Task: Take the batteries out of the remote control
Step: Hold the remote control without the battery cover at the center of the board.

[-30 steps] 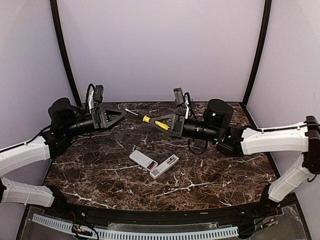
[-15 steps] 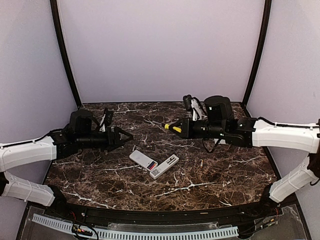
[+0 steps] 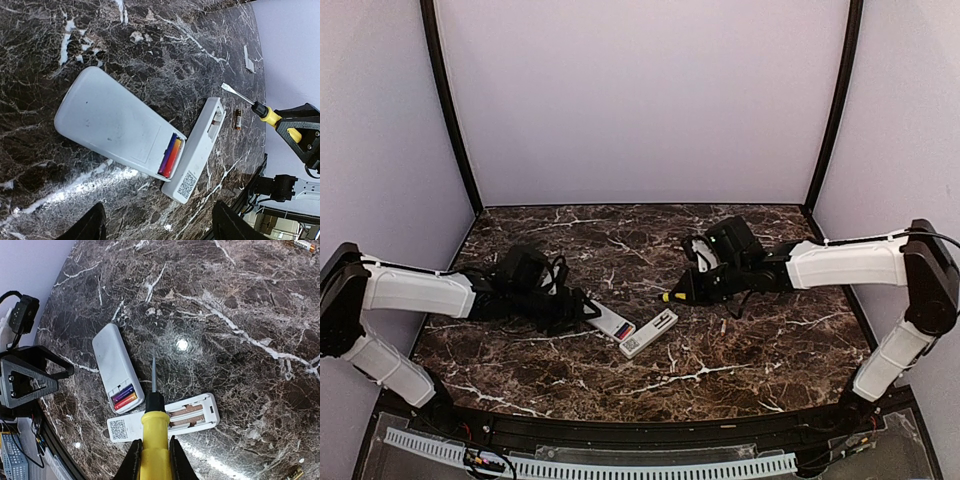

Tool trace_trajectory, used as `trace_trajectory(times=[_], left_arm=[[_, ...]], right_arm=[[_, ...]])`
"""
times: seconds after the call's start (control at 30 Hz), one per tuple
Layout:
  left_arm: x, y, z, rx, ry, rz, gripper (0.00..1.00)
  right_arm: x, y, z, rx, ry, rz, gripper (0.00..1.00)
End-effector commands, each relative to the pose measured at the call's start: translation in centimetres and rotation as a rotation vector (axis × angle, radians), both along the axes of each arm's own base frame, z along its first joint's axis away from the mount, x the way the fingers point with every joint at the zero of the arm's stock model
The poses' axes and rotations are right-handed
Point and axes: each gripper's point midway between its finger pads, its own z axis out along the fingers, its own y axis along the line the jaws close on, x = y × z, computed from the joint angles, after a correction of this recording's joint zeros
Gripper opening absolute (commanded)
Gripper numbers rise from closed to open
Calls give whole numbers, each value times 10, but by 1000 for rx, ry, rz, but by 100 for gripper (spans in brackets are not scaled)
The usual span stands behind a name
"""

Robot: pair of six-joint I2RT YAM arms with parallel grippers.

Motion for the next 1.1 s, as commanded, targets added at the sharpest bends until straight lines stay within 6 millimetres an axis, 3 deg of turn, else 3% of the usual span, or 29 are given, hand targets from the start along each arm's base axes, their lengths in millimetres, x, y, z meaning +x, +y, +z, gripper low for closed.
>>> trace_trajectory(times=[0.0, 0.67, 1.07], left_arm=[[3, -5, -4, -1, 16, -5, 73], [13, -11, -36, 25, 46, -10, 73], [19, -12, -45, 30, 45, -12, 73]], right_arm=[[-4, 10, -6, -13, 20, 74, 0], [-25, 44, -31, -43, 70, 219, 0], [-37, 55, -25, -15, 77, 268, 0]])
